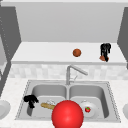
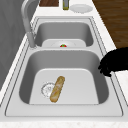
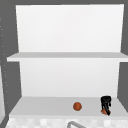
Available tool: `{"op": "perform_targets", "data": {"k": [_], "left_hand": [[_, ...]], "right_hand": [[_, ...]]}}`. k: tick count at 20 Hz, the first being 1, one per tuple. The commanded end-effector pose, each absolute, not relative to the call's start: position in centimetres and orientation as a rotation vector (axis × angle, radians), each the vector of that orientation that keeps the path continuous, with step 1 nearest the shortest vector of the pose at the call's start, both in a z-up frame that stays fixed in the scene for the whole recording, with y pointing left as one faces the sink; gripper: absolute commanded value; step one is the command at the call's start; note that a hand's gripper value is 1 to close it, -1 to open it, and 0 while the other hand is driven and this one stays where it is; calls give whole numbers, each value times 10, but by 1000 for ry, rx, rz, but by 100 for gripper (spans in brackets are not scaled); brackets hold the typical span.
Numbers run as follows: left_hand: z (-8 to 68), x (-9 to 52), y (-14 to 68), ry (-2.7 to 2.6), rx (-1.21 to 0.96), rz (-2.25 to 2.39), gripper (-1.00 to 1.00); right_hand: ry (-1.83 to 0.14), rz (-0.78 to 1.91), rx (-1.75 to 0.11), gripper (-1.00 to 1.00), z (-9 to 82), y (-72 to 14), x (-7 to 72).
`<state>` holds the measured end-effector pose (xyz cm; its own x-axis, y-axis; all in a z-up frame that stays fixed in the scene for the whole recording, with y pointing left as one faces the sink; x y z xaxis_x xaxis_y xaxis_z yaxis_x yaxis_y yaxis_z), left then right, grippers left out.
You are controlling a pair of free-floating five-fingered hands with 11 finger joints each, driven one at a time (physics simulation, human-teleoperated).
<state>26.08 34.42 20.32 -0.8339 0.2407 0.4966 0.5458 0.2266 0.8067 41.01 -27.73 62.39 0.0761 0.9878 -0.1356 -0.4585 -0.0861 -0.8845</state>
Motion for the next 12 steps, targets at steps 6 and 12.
{"op": "perform_targets", "data": {"k": [6,12], "left_hand": [[203,261,344,-2236,-739,-1644,0],[203,261,344,-2236,-739,-1644,0]], "right_hand": [[-746,1373,-978,100,646,-308,360],[-764,1378,-993,100,645,-320,315]]}}
